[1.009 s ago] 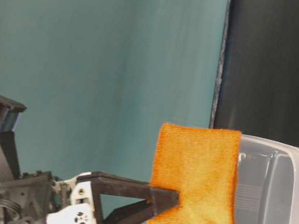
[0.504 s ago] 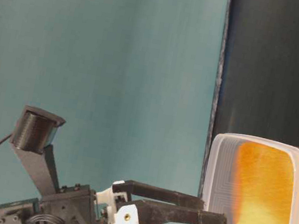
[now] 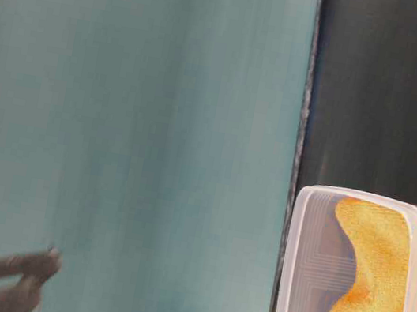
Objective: Place the orange towel into the container with the left arm.
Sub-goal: 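Open the left gripper to release the towel and withdraw left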
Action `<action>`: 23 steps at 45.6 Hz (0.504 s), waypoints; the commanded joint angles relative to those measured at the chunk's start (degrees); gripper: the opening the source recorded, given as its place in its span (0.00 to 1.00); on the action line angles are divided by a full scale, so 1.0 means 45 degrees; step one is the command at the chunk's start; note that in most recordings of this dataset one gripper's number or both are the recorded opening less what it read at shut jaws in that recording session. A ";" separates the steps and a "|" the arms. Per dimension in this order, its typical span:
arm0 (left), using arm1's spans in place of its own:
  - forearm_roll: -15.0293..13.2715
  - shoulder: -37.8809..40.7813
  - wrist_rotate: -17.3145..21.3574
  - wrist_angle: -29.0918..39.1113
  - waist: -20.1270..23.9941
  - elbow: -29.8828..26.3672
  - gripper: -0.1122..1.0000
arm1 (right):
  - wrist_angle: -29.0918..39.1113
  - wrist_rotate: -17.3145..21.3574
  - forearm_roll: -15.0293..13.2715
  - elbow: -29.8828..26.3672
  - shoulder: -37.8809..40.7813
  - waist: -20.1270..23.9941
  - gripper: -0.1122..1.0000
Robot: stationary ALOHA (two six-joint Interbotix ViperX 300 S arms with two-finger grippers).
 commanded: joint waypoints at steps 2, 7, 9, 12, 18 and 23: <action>0.0039 -0.0977 -0.0098 -0.0820 0.0020 0.0820 0.87 | 0.0156 0.0020 0.0039 0.0098 -0.0137 0.0020 0.73; 0.0039 -0.1777 -0.0176 -0.1855 -0.0020 0.1641 0.87 | 0.0293 0.0020 0.0039 0.0176 -0.0313 0.0020 0.73; 0.0039 -0.2148 -0.0195 -0.2266 -0.0059 0.1973 0.87 | 0.0312 0.0039 0.0039 0.0137 -0.0430 0.0020 0.73; 0.0039 -0.2637 -0.0254 -0.2773 -0.0117 0.2402 0.87 | 0.0332 0.0020 0.0039 0.0156 -0.0566 0.0020 0.73; 0.0039 -0.3184 -0.0742 -0.3438 -0.0234 0.3008 0.87 | 0.0352 0.0020 0.0039 0.0293 -0.0625 0.0020 0.73; 0.0039 -0.3477 -0.1250 -0.3711 -0.0234 0.3398 0.87 | 0.0371 0.0020 0.0059 0.0391 -0.0605 0.0039 0.73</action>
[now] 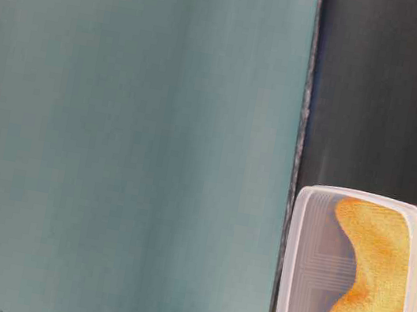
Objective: Place the orange towel into the container with the left arm.
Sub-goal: 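Open the left gripper to release the towel and withdraw left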
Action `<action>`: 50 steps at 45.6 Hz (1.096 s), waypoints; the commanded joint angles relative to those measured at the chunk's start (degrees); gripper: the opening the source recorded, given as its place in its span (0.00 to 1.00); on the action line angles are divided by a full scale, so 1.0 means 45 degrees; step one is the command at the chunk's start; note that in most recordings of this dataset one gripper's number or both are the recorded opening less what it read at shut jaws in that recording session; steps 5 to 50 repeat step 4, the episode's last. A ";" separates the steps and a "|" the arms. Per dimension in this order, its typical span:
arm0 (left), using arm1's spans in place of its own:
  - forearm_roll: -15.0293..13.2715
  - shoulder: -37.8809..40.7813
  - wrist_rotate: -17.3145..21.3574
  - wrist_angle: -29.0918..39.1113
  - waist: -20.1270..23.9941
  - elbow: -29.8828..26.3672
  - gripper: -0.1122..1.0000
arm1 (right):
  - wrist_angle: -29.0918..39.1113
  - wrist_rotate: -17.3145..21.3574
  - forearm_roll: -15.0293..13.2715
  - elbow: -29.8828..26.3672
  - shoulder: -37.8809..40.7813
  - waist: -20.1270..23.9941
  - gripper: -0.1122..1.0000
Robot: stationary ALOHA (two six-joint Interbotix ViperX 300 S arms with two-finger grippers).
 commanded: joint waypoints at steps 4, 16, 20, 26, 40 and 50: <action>0.0020 -0.0352 -0.0488 -0.0430 -0.0039 0.0332 0.87 | -0.0039 0.0020 0.0039 -0.0039 0.0039 0.0020 0.73; 0.0020 -0.0352 -0.0488 -0.0430 -0.0039 0.0332 0.87 | -0.0039 0.0020 0.0039 -0.0039 0.0039 0.0020 0.73; 0.0020 -0.0352 -0.0488 -0.0430 -0.0039 0.0332 0.87 | -0.0039 0.0020 0.0039 -0.0039 0.0039 0.0020 0.73; 0.0020 -0.0352 -0.0488 -0.0430 -0.0039 0.0332 0.87 | -0.0039 0.0020 0.0039 -0.0039 0.0039 0.0020 0.73; 0.0020 -0.0352 -0.0488 -0.0430 -0.0039 0.0332 0.87 | -0.0039 0.0020 0.0039 -0.0039 0.0039 0.0020 0.73; 0.0020 -0.0352 -0.0488 -0.0430 -0.0039 0.0332 0.87 | -0.0039 0.0020 0.0039 -0.0039 0.0039 0.0020 0.73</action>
